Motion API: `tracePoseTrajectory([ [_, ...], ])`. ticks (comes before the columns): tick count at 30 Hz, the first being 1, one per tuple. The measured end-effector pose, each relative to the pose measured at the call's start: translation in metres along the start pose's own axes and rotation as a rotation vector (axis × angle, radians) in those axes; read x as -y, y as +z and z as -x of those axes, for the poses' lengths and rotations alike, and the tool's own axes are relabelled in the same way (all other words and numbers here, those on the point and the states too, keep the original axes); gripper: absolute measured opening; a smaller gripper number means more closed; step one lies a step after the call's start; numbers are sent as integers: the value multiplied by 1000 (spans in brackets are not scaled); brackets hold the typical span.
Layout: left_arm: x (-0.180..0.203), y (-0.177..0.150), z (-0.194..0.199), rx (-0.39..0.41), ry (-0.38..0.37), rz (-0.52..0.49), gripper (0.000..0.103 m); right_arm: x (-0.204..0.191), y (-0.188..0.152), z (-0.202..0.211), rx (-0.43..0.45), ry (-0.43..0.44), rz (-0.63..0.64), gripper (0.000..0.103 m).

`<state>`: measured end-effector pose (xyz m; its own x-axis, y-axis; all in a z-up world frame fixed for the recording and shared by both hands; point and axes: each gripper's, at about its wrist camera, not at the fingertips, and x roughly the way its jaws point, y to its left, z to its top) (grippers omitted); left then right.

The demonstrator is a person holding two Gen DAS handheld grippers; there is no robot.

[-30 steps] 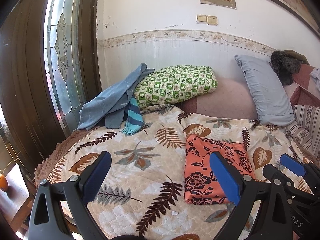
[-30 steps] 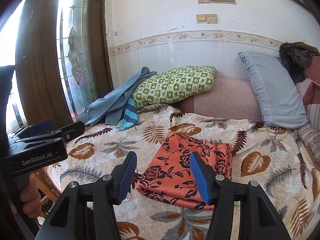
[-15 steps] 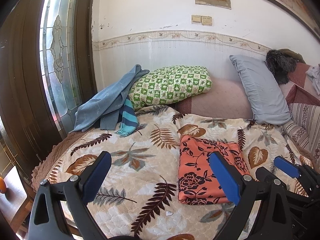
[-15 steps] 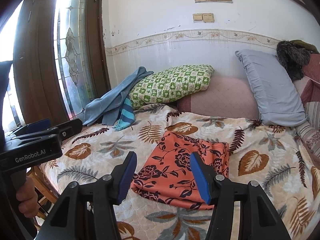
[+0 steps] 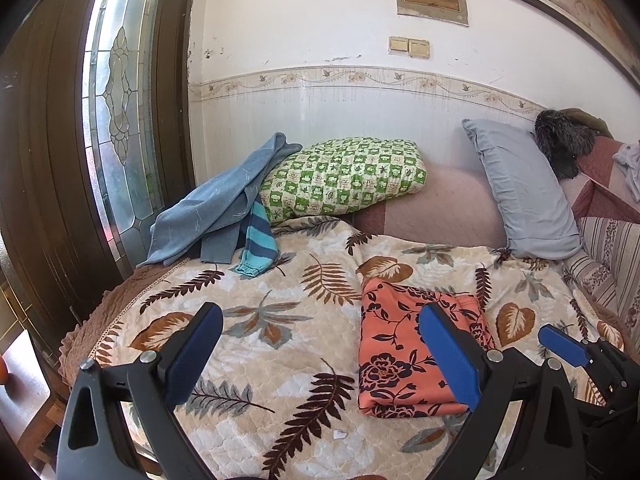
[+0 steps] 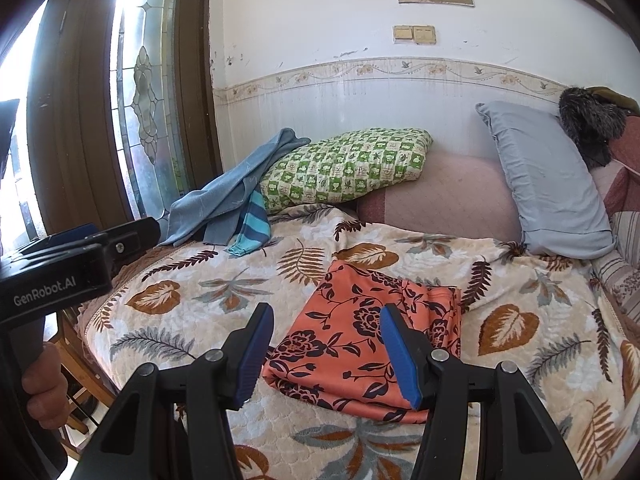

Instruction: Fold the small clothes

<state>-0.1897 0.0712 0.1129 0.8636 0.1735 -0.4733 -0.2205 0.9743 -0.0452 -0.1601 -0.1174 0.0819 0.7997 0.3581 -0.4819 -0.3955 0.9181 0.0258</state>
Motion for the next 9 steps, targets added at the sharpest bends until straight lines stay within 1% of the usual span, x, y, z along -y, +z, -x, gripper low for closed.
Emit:
tracePoseTrajectory([
  [2, 0, 0, 0, 0, -1, 1, 99, -1, 0, -1, -2, -1, 5, 59],
  [5, 1, -1, -4, 9, -43, 6, 99, 0, 0, -4, -4, 4, 4, 59],
  [6, 2, -2, -6, 9, -39, 2, 99, 1, -1, -5, -7, 6, -2, 59],
  [7, 3, -1, -11, -2, -29, -5, 99, 3, 0, -7, -12, 7, -12, 59],
  [9, 4, -2, -23, -37, -34, -13, 99, 9, 0, -11, -17, -5, -26, 59],
])
